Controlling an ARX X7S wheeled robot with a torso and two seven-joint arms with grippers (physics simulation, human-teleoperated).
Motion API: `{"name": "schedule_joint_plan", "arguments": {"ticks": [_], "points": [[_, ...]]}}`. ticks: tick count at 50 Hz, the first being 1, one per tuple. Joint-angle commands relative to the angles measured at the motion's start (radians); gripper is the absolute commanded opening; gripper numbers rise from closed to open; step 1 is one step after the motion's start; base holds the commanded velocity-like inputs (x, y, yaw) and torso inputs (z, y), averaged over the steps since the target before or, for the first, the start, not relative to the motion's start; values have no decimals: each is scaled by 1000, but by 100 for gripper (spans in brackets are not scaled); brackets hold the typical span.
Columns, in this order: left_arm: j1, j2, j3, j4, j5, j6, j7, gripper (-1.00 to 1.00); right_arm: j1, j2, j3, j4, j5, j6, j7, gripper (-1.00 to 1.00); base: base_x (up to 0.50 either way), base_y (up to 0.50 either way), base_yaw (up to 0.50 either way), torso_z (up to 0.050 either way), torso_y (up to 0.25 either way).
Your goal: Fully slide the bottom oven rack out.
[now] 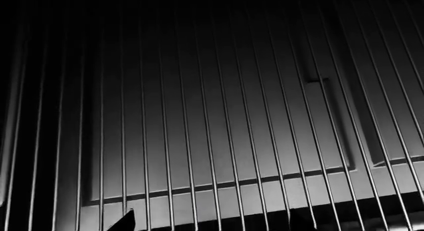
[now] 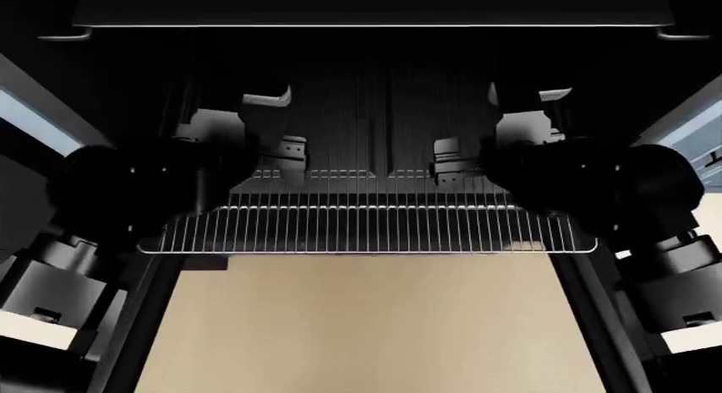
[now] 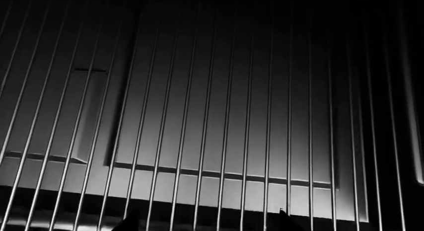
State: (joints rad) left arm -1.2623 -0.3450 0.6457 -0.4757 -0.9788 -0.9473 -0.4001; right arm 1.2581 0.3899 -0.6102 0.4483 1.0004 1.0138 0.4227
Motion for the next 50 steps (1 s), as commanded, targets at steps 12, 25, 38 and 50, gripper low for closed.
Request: {"name": "schedule_joint_plan", "arguments": {"ticks": [12, 25, 38, 50], "points": [[199, -69, 18, 26, -168, -84, -50, 100, -243, 99, -16, -159, 166, 105, 101, 100, -3, 0, 0, -4, -12], [342, -129, -15, 153, -233, -97, -124, 100, -355, 154, 43, -278, 254, 116, 179, 100, -5, 0, -1, -3, -12], [504, -180, -57, 310, -323, -96, -204, 100, -542, 232, 59, -437, 289, 86, 234, 100, -4, 0, -2, -3, -12], [659, -218, -57, 366, -318, -31, -192, 100, -730, 282, 71, -532, 284, -1, 253, 100, -4, 0, -3, -4, -13]]}}
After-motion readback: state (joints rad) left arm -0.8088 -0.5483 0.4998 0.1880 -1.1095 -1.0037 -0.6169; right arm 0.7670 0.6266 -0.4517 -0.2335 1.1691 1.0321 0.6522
